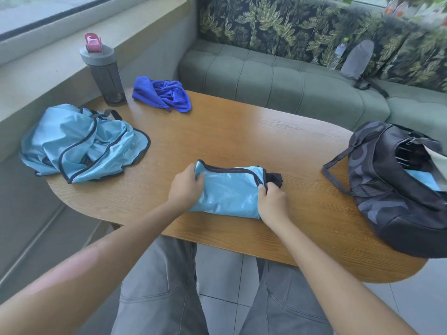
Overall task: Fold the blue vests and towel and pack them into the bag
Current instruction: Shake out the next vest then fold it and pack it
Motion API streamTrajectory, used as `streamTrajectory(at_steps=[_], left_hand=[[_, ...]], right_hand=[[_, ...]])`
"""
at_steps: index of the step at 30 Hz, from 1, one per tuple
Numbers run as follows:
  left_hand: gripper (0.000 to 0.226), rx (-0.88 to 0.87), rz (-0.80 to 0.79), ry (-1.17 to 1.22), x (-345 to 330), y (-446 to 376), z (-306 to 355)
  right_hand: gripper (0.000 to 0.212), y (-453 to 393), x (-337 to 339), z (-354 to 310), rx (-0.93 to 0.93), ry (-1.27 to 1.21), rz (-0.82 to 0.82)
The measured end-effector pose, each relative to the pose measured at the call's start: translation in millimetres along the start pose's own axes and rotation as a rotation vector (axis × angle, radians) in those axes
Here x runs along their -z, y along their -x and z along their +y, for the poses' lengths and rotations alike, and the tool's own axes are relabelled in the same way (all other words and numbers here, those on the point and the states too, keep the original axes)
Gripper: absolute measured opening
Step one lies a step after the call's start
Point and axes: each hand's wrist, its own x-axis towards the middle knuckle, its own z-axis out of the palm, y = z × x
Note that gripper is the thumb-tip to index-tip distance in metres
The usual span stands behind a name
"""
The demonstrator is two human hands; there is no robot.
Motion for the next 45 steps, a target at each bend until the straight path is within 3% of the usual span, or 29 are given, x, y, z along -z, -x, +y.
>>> streamTrajectory(at_steps=[2,8,11,13,16,18,21,23,26,28,30,35,45], left_hand=[[0.013,-0.108,0.013,-0.074,0.4,3.1,-3.3],[0.020,-0.235,0.024,-0.477,-5.9,-1.4,-8.0],[0.022,-0.165,0.053,-0.383,-2.5,0.1,-5.1],[0.030,-0.154,0.176,-0.318,1.5,0.0,-0.9],[0.037,-0.522,0.332,-0.432,-3.1,2.1,9.2],[0.035,-0.768,0.168,-0.447,-14.1,2.9,11.9],[0.052,-0.642,-0.220,-0.481,-29.2,-0.1,0.8],[0.058,-0.587,-0.281,-0.495,-33.0,-4.0,-7.4],[0.058,-0.604,-0.279,-0.536,-33.8,-3.0,-8.1],[0.059,-0.587,-0.270,-0.556,-34.0,-1.4,-7.5],[0.063,-0.581,-0.262,-0.582,-35.4,-0.8,-8.0],[0.070,-0.590,-0.290,-0.620,-31.3,-0.6,-7.2],[0.064,-0.589,-0.288,-0.644,-32.3,-1.0,-7.8]], right_hand=[[0.033,1.6,-0.6,-0.2,0.024,0.031,0.009],[0.021,5.6,-3.0,-0.2,0.043,0.027,0.026],[0.016,8.9,-1.6,5.3,0.046,-0.043,0.027],[0.022,7.9,-1.3,7.5,0.040,-0.090,0.028],[0.025,7.7,-2.0,9.3,0.037,-0.165,0.031],[0.026,7.4,-0.2,10.9,0.035,-0.211,0.006],[0.031,4.6,14.5,13.7,-0.027,-0.323,-0.062],[0.037,14.2,30.7,17.1,0.027,-0.292,-0.022],[0.050,46.9,43.4,33.5,0.505,0.056,0.146],[0.060,64.1,29.0,44.8,0.807,0.351,0.087],[0.061,70.6,7.3,45.5,0.951,0.549,0.034],[0.056,34.5,-22.1,22.5,0.915,0.719,0.117],[0.052,13.5,12.7,70.5,1.077,0.834,0.140]])
